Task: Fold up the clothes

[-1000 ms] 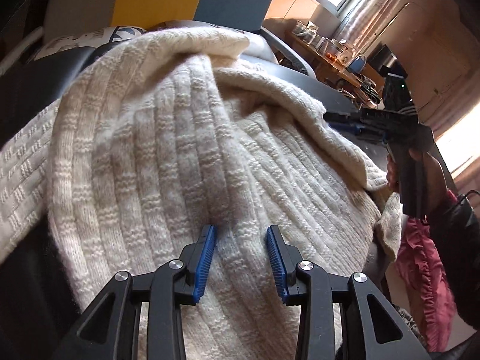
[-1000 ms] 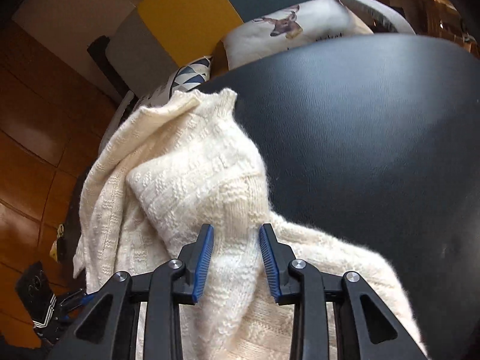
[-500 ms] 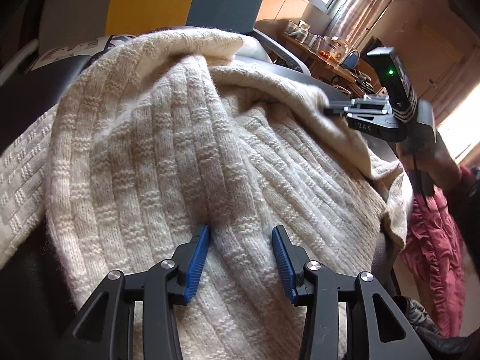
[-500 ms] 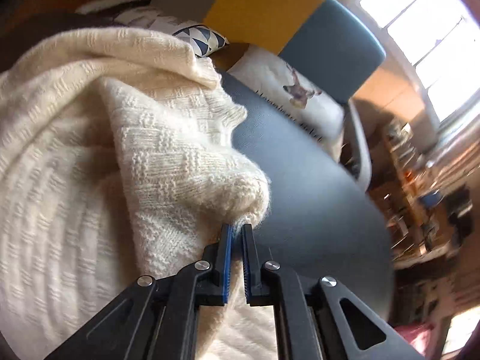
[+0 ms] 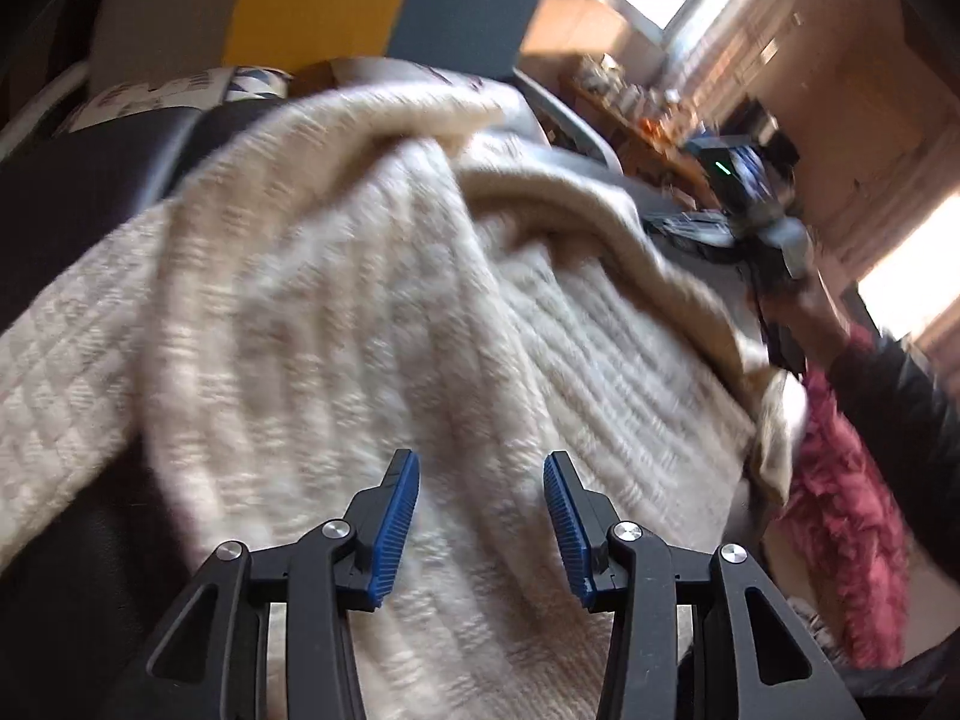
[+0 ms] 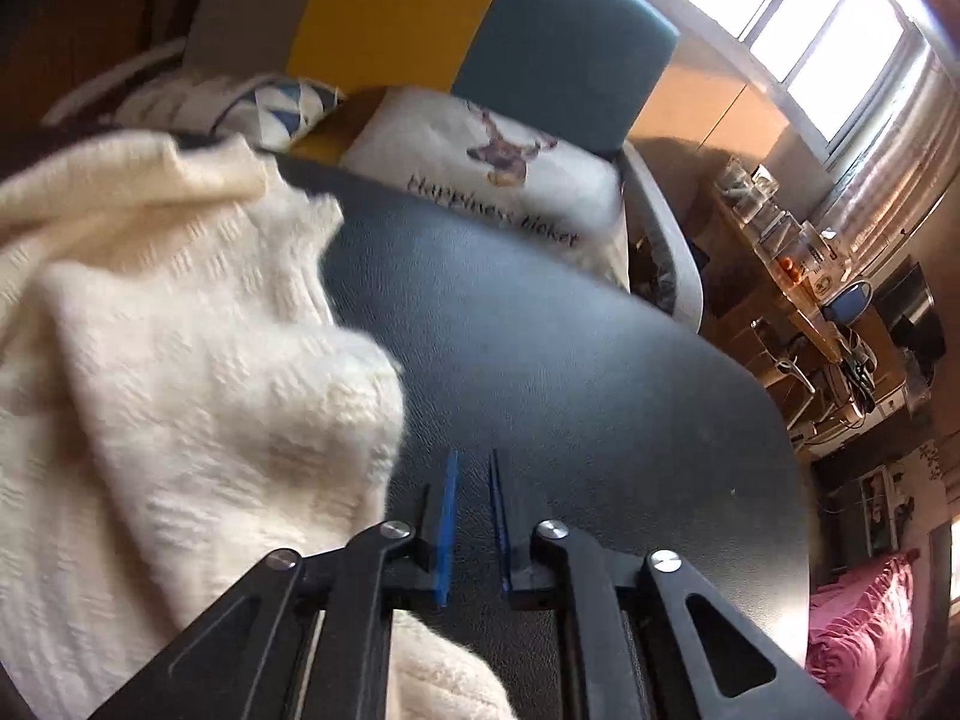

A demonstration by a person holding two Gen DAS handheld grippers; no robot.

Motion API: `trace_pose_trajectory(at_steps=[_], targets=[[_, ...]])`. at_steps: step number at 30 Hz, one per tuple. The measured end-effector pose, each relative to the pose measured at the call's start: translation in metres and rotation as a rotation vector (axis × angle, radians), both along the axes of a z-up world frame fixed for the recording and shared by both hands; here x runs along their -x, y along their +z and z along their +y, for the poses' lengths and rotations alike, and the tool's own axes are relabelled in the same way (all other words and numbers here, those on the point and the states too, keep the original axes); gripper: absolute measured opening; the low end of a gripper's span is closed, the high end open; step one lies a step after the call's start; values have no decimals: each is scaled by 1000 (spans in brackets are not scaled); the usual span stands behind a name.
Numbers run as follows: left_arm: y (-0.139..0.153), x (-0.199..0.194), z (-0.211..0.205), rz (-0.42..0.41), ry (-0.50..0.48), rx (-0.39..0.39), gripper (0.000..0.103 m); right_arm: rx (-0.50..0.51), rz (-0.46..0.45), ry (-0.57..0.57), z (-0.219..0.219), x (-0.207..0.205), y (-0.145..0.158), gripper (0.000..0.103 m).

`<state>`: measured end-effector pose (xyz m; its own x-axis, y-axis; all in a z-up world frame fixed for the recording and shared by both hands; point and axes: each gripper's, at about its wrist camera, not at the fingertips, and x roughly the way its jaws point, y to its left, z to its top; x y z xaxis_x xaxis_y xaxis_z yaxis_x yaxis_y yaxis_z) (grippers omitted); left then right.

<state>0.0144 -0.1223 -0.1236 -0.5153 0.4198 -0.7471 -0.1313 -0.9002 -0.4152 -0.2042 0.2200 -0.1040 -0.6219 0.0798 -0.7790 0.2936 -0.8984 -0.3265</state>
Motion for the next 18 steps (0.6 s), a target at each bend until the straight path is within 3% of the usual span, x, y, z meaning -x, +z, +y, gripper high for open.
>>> trace_pose_trajectory(at_steps=[4, 7, 10, 13, 15, 18], targets=[[14, -6, -56, 19, 203, -24, 44, 228, -46, 155, -31, -34, 30, 21], [18, -24, -118, 17, 441, 13, 45, 348, -146, 256, -64, -58, 26, 22], [17, -37, -169, -40, 606, 109, 45, 376, -224, 285, -95, -86, 1, 22], [13, -44, -203, -104, 676, 241, 45, 371, -317, 255, -114, -99, -36, 22], [9, -42, -214, -145, 636, 240, 52, 395, -281, 236, -114, -109, -47, 25], [0, -33, -214, -193, 569, 258, 54, 488, -234, 198, -105, -116, -49, 26]])
